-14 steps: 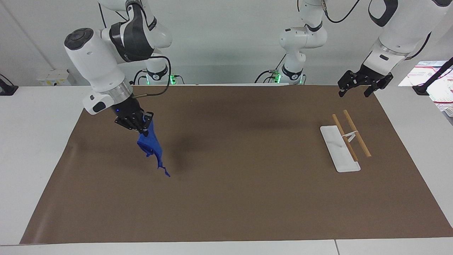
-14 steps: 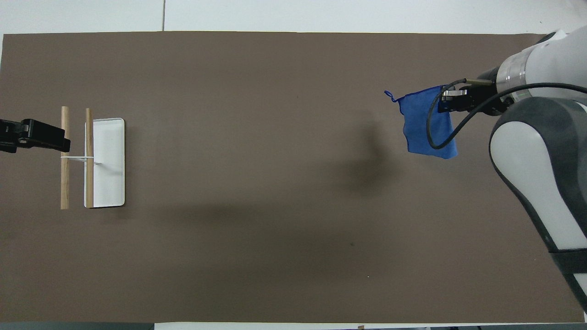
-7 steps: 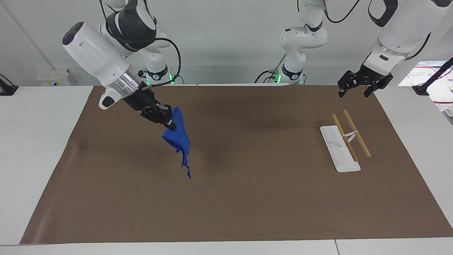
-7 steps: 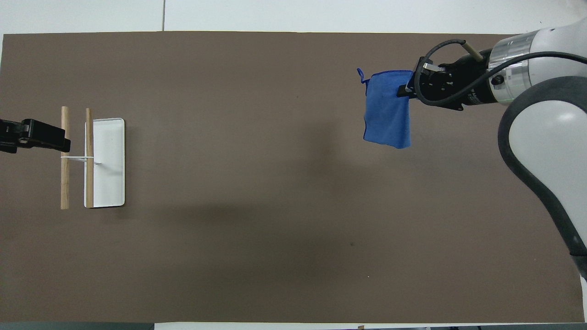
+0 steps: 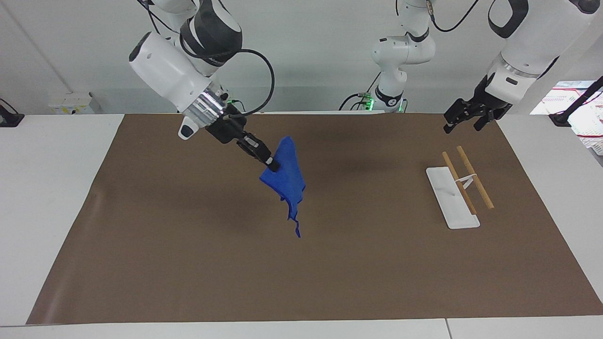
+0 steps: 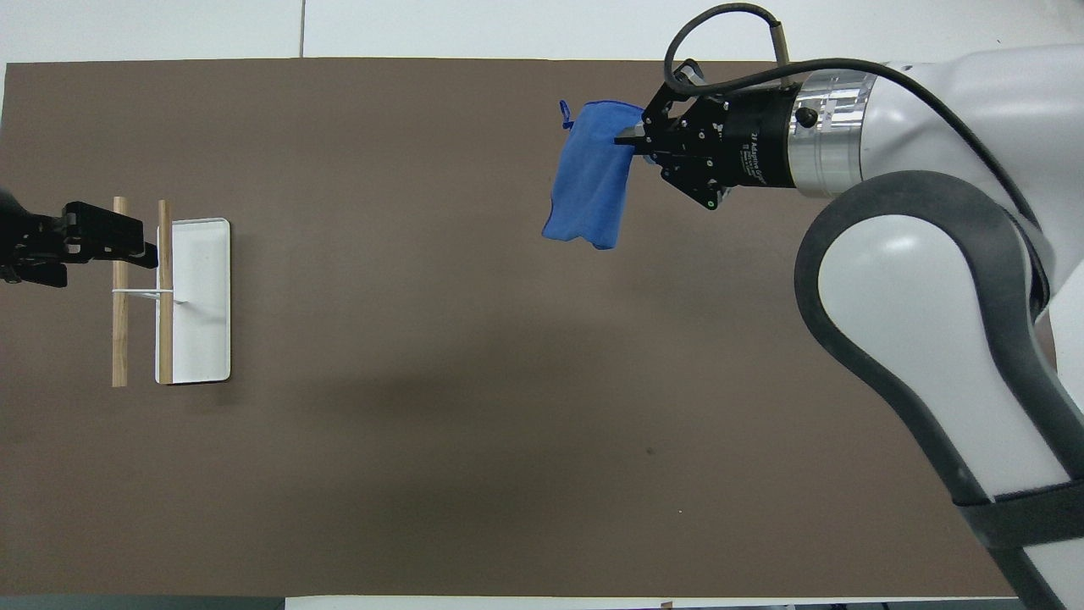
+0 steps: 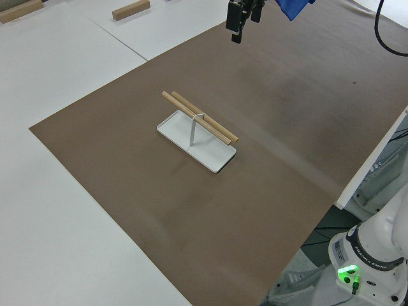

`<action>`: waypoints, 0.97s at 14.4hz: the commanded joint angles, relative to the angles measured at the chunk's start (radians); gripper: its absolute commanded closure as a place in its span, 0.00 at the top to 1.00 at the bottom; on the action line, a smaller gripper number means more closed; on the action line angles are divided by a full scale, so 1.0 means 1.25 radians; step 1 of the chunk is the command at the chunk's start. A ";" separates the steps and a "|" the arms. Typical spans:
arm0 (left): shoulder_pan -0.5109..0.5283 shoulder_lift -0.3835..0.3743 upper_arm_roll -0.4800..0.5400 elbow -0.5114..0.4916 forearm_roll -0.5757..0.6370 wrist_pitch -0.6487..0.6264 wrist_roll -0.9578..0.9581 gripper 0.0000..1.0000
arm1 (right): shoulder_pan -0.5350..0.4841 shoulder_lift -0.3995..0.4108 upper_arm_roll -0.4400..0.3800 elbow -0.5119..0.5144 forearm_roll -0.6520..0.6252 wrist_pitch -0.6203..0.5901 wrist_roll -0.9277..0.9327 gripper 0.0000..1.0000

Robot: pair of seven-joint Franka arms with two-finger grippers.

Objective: Right arm passes towel to left arm to hang
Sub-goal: 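Carry the towel with the right gripper while the left gripper reaches toward it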

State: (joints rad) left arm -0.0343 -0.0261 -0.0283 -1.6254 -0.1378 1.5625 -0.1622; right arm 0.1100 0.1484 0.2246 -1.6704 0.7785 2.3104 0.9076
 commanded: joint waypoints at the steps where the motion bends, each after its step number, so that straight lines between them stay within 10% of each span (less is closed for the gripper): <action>1: -0.004 -0.034 0.001 -0.065 -0.048 0.034 -0.039 1.00 | 0.038 -0.003 0.004 -0.018 0.069 0.090 0.074 0.00; 6: -0.018 -0.049 -0.004 -0.122 -0.167 0.065 -0.177 1.00 | 0.157 0.021 0.004 -0.016 0.071 0.277 0.257 0.00; 14: -0.055 -0.059 -0.030 -0.241 -0.302 0.235 -0.454 1.00 | 0.213 0.031 0.004 -0.003 0.208 0.304 0.348 0.00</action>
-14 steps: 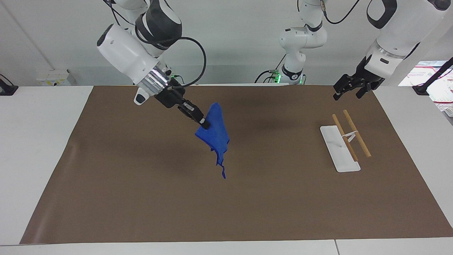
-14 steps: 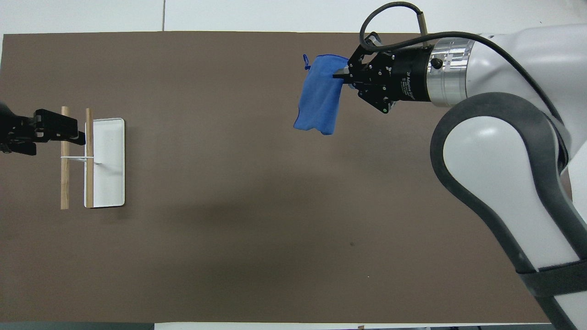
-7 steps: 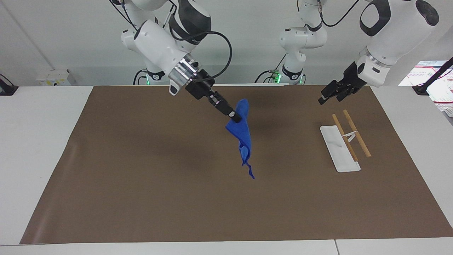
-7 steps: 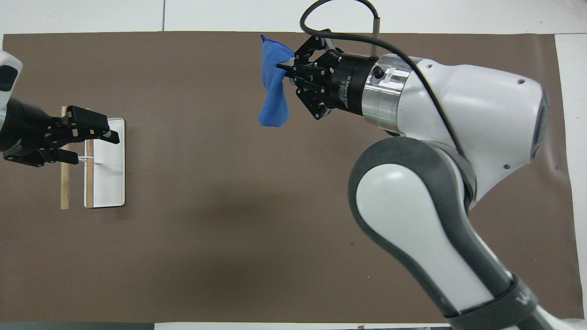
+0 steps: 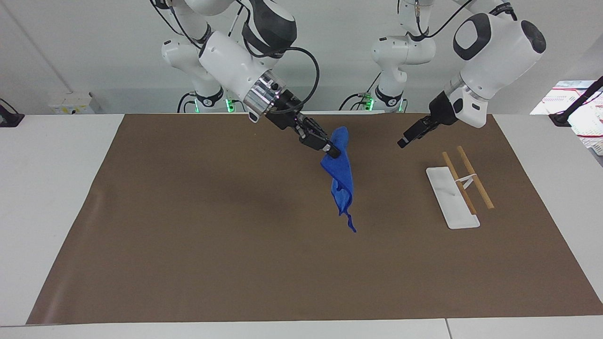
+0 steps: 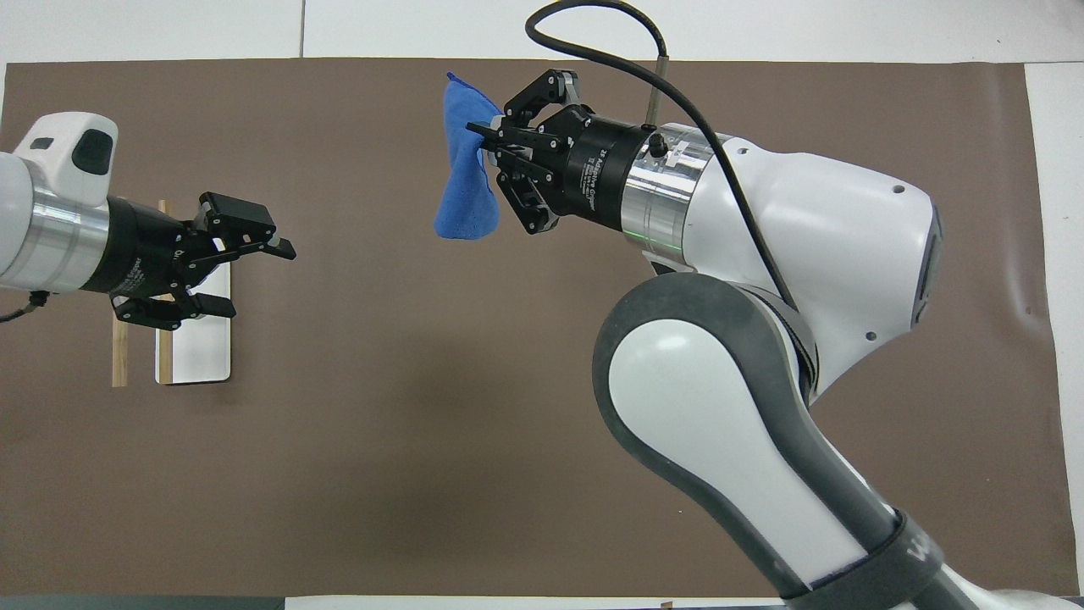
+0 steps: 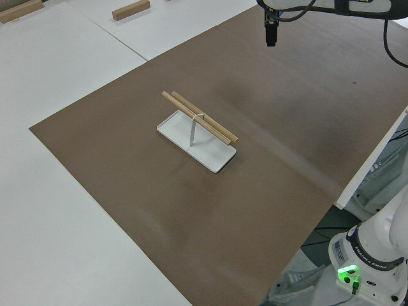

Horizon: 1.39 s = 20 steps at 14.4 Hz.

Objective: Right arm passes towel to left arm to hang
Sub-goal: 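Carry the towel with the right gripper while the left gripper reaches toward it, then close the left gripper on the towel and open the right gripper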

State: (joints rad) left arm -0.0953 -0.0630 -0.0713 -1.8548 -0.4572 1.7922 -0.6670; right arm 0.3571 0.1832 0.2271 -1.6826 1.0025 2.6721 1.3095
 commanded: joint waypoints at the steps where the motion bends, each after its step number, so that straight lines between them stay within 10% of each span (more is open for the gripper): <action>1: -0.008 -0.027 0.004 -0.070 -0.078 0.073 -0.082 1.00 | 0.036 0.009 0.002 0.007 0.035 0.032 0.041 0.00; 16: -0.154 0.001 0.004 -0.201 -0.323 0.501 -0.484 0.90 | 0.096 0.037 0.002 0.037 0.048 0.091 0.115 0.00; 17: -0.154 0.001 0.004 -0.201 -0.323 0.503 -0.489 0.83 | 0.098 0.037 0.002 0.037 0.047 0.093 0.115 0.00; 19: -0.148 0.003 0.004 -0.197 -0.323 0.495 -0.489 0.08 | 0.098 0.037 0.002 0.037 0.047 0.095 0.115 0.00; 20: -0.145 0.003 0.005 -0.194 -0.323 0.495 -0.486 0.00 | 0.098 0.037 0.002 0.037 0.047 0.095 0.115 0.00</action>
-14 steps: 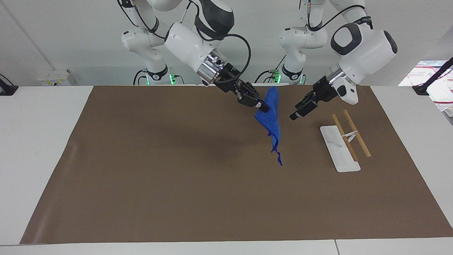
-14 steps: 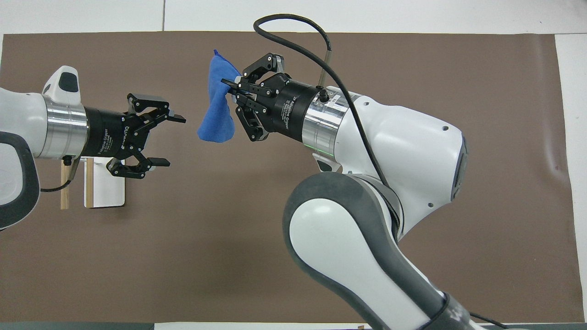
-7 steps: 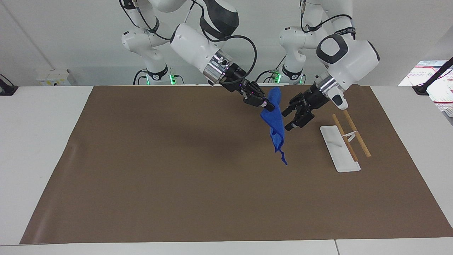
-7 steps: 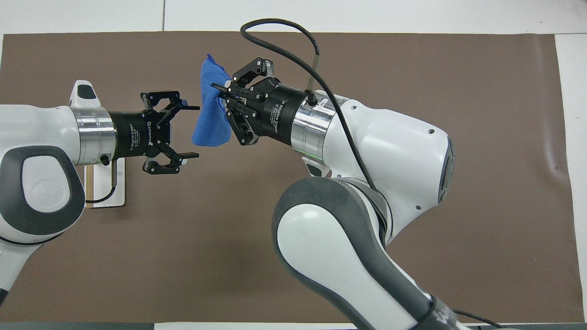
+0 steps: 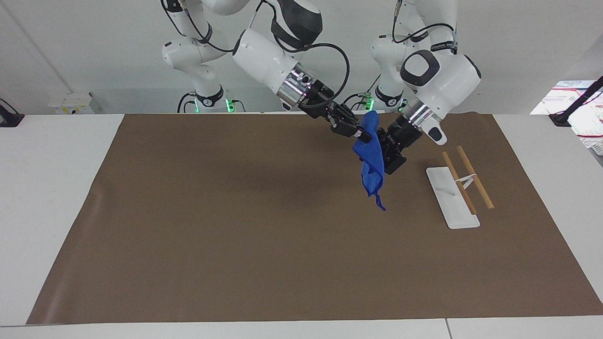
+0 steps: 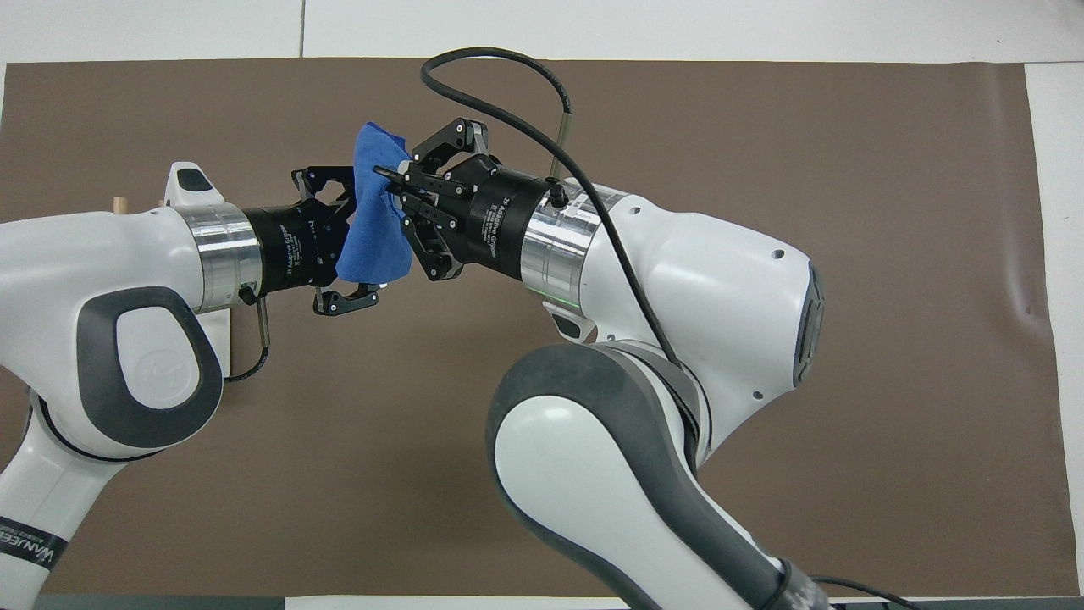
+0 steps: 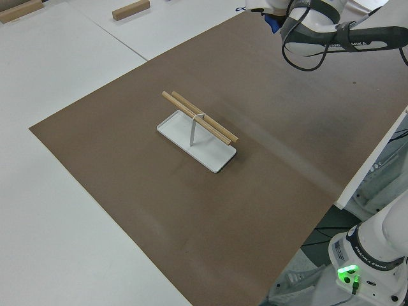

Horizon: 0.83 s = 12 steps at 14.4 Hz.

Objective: Right arm passes towel to left arm to hang
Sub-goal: 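Close the left gripper on the towel and open the right gripper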

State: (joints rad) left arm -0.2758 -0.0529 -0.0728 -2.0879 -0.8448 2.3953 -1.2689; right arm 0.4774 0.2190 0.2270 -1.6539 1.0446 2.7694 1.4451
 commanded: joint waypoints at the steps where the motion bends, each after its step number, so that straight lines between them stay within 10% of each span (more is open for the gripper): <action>1: 0.001 -0.006 0.008 -0.005 -0.013 0.012 -0.005 0.00 | 0.003 0.009 0.003 0.014 0.011 0.017 0.005 0.00; 12: 0.018 -0.017 0.012 0.026 0.088 -0.050 0.000 0.00 | -0.001 0.010 0.003 0.013 0.006 0.014 -0.006 0.00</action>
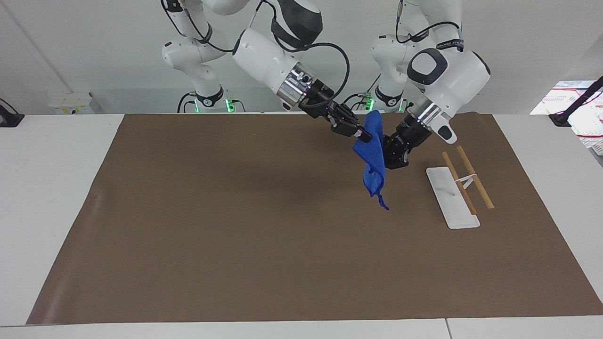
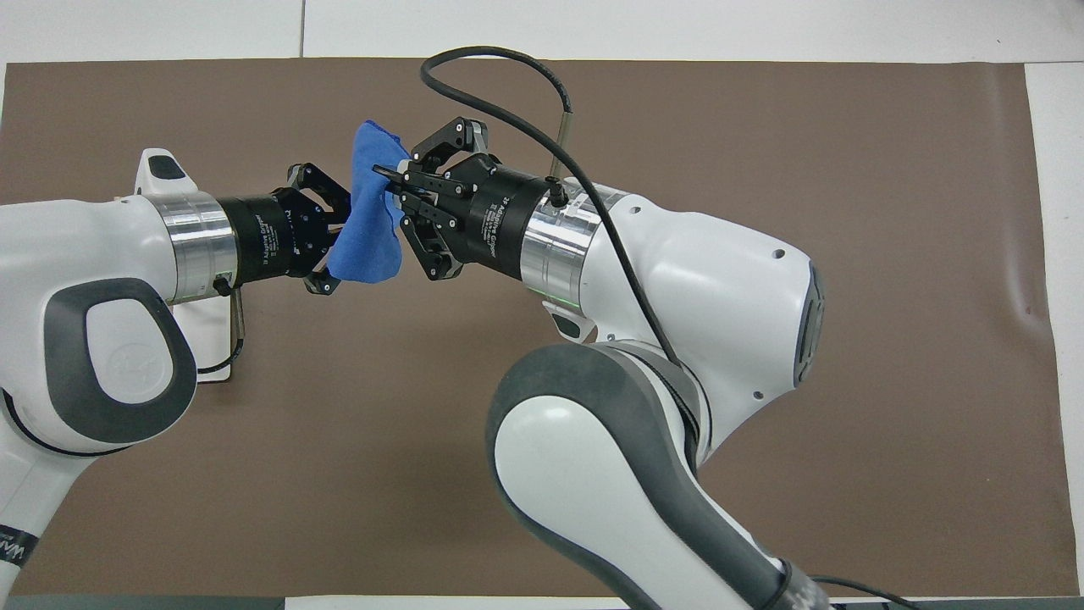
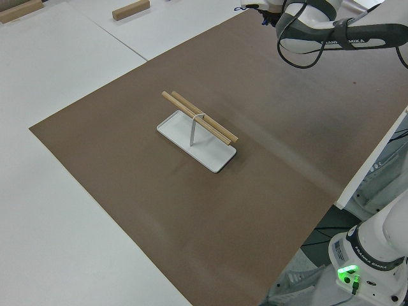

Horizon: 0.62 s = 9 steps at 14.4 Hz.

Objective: Right arm passes towel to left arm to hang
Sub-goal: 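Close the left gripper on the towel and open the right gripper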

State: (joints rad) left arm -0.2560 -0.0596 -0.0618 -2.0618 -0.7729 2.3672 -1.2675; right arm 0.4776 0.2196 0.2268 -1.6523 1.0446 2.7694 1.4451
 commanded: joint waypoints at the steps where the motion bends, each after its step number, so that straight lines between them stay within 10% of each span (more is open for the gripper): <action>1: -0.005 -0.011 0.003 0.005 0.058 -0.027 -0.001 0.00 | -0.004 0.010 0.003 0.011 0.006 0.012 -0.014 0.00; 2: -0.006 -0.012 0.002 0.005 0.095 -0.027 -0.001 0.00 | -0.008 0.011 0.003 0.010 0.006 0.012 -0.032 0.64; 3: -0.005 -0.012 0.002 0.005 0.120 -0.028 0.000 0.00 | -0.010 0.011 0.001 0.008 0.004 0.009 -0.055 1.00; 9: -0.004 -0.017 0.002 0.009 0.214 -0.031 0.011 0.00 | -0.073 -0.001 -0.006 -0.013 -0.117 0.000 -0.248 1.00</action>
State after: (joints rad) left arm -0.2572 -0.0664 -0.0648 -2.0585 -0.5793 2.3556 -1.2570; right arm 0.4278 0.2256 0.2116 -1.6533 0.9807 2.7705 1.1961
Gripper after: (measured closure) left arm 0.978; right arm 0.242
